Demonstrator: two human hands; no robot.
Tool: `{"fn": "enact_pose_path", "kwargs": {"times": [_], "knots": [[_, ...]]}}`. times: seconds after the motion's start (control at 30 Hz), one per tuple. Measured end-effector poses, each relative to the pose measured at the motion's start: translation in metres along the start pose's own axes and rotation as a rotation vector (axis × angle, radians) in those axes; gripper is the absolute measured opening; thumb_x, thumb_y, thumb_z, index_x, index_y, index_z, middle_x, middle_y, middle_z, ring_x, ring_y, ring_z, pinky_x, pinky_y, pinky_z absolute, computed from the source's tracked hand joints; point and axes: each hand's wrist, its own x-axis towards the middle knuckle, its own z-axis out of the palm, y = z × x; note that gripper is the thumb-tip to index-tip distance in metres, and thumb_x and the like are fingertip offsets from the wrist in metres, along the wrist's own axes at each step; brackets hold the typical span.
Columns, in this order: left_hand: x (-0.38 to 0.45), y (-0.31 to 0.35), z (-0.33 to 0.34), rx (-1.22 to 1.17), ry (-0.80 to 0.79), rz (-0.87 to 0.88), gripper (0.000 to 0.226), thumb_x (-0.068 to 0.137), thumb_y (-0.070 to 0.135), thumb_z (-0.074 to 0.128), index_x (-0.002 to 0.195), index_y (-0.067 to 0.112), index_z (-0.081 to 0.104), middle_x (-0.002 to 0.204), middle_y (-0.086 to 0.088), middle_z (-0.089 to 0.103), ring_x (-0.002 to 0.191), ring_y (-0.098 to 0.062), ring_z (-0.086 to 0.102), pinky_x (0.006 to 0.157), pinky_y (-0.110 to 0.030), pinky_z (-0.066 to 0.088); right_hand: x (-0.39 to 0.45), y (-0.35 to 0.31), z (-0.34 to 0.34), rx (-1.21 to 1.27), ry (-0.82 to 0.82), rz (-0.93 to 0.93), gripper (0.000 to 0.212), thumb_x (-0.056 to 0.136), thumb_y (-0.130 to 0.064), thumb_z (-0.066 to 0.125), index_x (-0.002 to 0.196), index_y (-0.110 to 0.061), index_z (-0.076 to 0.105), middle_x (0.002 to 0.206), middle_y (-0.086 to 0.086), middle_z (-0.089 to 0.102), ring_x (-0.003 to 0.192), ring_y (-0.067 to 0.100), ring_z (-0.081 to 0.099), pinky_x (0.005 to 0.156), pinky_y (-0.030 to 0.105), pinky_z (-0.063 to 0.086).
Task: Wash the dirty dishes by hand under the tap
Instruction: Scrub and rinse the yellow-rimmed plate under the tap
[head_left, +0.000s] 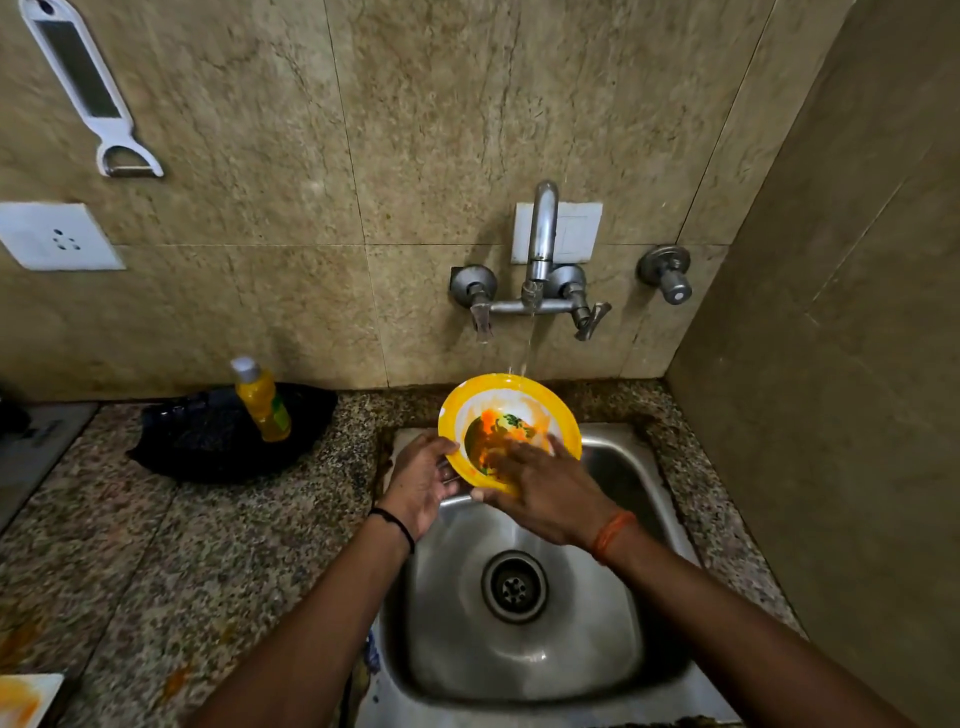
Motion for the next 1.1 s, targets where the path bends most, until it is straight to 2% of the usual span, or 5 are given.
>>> {"fn": "enact_pose_path", "kwargs": {"times": [0.37, 0.53, 0.67, 0.9, 1.1], "knots": [[0.013, -0.005, -0.004, -0.004, -0.016, 0.030, 0.021, 0.087, -0.002, 0.048, 0.092, 0.013, 0.061, 0.087, -0.011, 0.070, 0.081, -0.027, 0.067, 0.074, -0.047, 0.057, -0.005, 0.008, 0.005, -0.176, 0.150, 0.086, 0.092, 0.082, -0.082, 0.022, 0.144, -0.017, 0.043, 0.149, 0.007, 0.044, 0.145, 0.021, 0.027, 0.121, 0.049, 0.003], [0.019, -0.010, -0.004, 0.036, 0.015, 0.013, 0.030, 0.085, -0.003, 0.046, 0.104, 0.012, 0.063, 0.091, -0.010, 0.072, 0.082, -0.029, 0.067, 0.072, -0.045, 0.056, -0.021, -0.005, 0.031, 0.163, 0.080, -0.067, 0.072, 0.084, -0.078, 0.035, 0.133, -0.028, 0.051, 0.136, -0.003, 0.057, 0.130, 0.019, 0.046, 0.110, 0.035, 0.031], [0.020, -0.015, -0.005, 0.006, -0.020, -0.012, 0.037, 0.088, -0.003, 0.045, 0.118, 0.010, 0.061, 0.112, -0.019, 0.066, 0.099, -0.036, 0.062, 0.088, -0.057, 0.049, -0.026, 0.019, 0.027, -0.193, 0.149, 0.094, 0.071, 0.092, -0.069, 0.025, 0.143, -0.023, 0.041, 0.152, 0.001, 0.040, 0.147, 0.017, 0.022, 0.121, 0.049, -0.002], [0.015, -0.028, 0.009, -0.021, -0.046, -0.059, 0.035, 0.087, -0.006, 0.039, 0.109, 0.006, 0.064, 0.088, -0.012, 0.075, 0.074, -0.025, 0.071, 0.066, -0.037, 0.059, -0.017, -0.020, 0.044, 0.382, -0.019, -0.015, 0.074, 0.092, -0.064, 0.041, 0.147, -0.016, 0.034, 0.153, 0.004, 0.039, 0.139, 0.020, 0.037, 0.111, 0.027, 0.029], [0.009, -0.032, 0.009, 0.113, -0.015, -0.132, 0.029, 0.092, 0.003, 0.046, 0.117, 0.013, 0.058, 0.096, -0.010, 0.067, 0.081, -0.026, 0.064, 0.061, -0.036, 0.056, 0.019, 0.026, 0.019, -0.106, -0.034, 0.093, 0.056, 0.104, -0.033, 0.024, 0.155, -0.013, 0.014, 0.164, 0.009, 0.002, 0.151, 0.023, 0.006, 0.121, 0.037, 0.011]]}}
